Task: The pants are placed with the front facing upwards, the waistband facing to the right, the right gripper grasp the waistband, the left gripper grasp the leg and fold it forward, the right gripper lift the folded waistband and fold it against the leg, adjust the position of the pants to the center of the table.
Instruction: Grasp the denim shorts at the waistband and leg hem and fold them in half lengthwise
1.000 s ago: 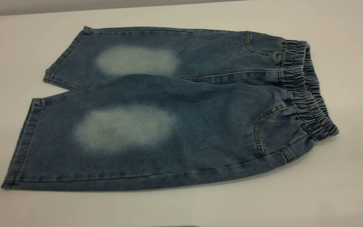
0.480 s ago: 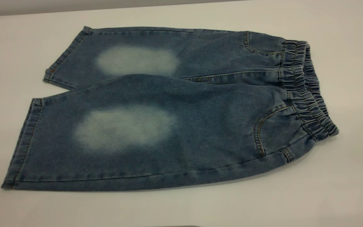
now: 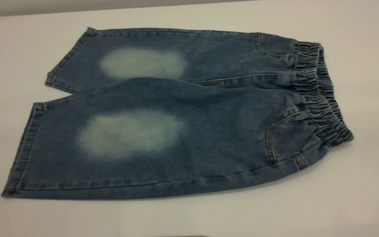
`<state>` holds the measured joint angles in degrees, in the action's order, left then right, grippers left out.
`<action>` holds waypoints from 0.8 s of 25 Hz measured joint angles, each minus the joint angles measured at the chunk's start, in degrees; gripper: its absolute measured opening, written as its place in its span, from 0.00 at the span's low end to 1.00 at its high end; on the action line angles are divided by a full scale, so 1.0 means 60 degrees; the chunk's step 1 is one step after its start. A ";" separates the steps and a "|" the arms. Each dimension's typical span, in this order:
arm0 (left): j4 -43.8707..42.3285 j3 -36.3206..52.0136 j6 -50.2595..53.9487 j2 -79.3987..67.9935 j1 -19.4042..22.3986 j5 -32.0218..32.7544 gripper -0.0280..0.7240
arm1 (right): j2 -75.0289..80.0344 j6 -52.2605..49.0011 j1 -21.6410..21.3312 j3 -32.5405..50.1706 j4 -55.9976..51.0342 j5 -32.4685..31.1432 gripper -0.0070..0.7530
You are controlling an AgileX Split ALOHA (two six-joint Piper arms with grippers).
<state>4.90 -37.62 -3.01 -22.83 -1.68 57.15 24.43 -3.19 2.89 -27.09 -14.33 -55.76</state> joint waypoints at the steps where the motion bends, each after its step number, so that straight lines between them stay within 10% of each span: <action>1: 0.0009 -0.0021 -0.0116 -0.0437 0.0000 -0.0121 0.55 | 0.0392 0.0184 0.0000 0.0000 -0.0076 0.0317 0.58; 20: 0.4091 -0.0021 -0.3944 -0.6835 0.0000 -0.3046 0.56 | 0.8226 0.2612 0.0000 -0.0121 -0.2064 0.4570 0.63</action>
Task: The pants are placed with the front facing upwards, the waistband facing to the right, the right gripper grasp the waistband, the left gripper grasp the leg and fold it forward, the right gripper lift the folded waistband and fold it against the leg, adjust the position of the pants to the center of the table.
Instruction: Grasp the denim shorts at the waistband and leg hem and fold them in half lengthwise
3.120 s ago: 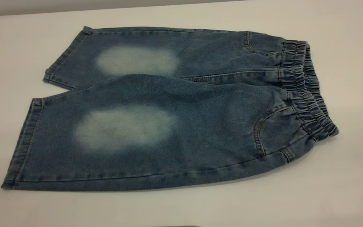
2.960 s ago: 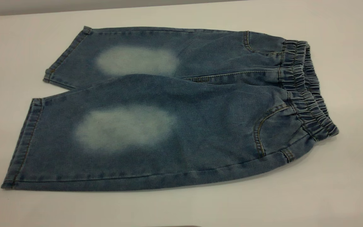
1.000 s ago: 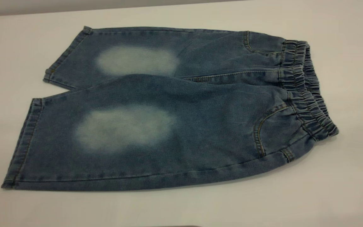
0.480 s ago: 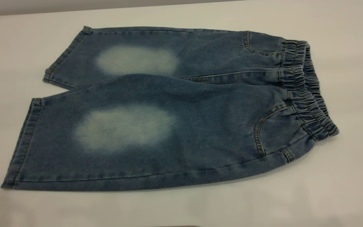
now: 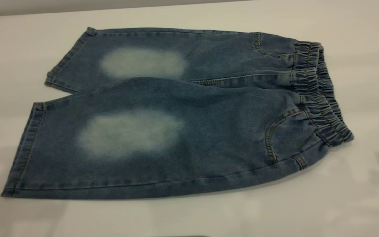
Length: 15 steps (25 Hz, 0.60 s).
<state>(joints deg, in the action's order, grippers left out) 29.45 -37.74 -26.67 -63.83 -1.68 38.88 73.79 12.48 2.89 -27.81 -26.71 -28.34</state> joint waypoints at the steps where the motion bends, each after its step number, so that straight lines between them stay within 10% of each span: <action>1: 0.0093 -0.0019 -0.0058 -0.0180 0.0000 -0.0040 0.56 | 0.0468 0.0080 0.0000 -0.0106 -0.0374 0.0089 0.63; 15: 0.0394 -0.0171 -0.0243 -0.1217 0.0000 -0.0267 0.56 | 0.4677 0.5738 0.0000 -0.0692 -0.6443 0.0584 0.59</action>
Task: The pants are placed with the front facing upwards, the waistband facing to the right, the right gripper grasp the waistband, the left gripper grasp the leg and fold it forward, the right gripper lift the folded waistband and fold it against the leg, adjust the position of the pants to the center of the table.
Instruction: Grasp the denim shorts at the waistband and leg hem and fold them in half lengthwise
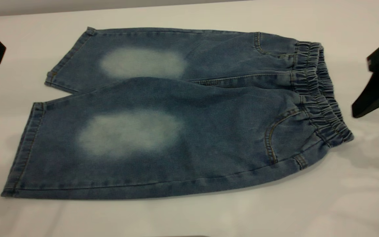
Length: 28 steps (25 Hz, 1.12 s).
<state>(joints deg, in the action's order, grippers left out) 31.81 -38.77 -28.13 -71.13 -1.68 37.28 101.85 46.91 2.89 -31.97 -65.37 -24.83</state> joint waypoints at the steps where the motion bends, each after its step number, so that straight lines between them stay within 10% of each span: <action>1: 0.0000 0.0000 0.0000 0.0000 0.0000 0.0000 0.56 | 0.0232 0.0526 0.0000 -0.0011 -0.0469 0.0000 0.59; 28: 0.0008 0.0000 0.0000 0.0000 0.0000 -0.0010 0.56 | 0.2642 0.5780 -0.0030 -0.0392 -0.5178 -0.1177 0.58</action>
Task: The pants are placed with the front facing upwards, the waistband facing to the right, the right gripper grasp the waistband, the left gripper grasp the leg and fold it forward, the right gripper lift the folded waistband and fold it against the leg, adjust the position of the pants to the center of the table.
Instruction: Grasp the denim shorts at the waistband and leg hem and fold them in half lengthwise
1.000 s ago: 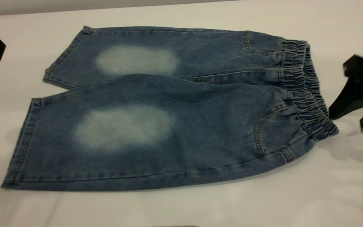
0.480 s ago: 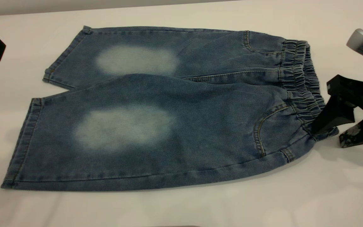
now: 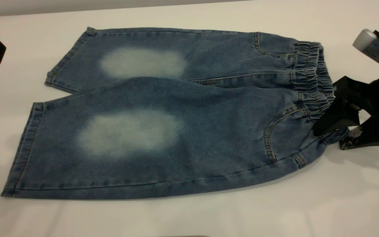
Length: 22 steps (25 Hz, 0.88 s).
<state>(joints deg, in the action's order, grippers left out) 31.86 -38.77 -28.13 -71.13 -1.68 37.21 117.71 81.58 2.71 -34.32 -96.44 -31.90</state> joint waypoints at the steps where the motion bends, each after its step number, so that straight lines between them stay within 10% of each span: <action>1: 0.0000 0.0000 0.0000 0.0000 0.0000 0.0000 0.56 | 0.0007 0.0129 0.0000 -0.0008 -0.0059 0.0000 0.57; 7: 0.0000 0.0000 0.0000 0.0000 0.0000 0.0000 0.56 | 0.0092 0.0635 0.0000 -0.0096 -0.0235 0.0009 0.41; 12: -0.0066 0.0000 0.0000 0.0000 0.0000 -0.0010 0.56 | 0.0100 0.0983 0.0000 -0.0096 -0.0332 -0.0335 0.10; 22: -0.1411 0.0252 -0.0011 -0.0008 0.0000 -0.0013 0.56 | 0.0100 0.1071 0.0000 -0.0113 -0.0335 -0.1435 0.07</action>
<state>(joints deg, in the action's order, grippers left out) 23.39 -37.26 -28.19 -71.18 -1.68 37.13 118.30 88.01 2.71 -35.00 -98.45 -40.50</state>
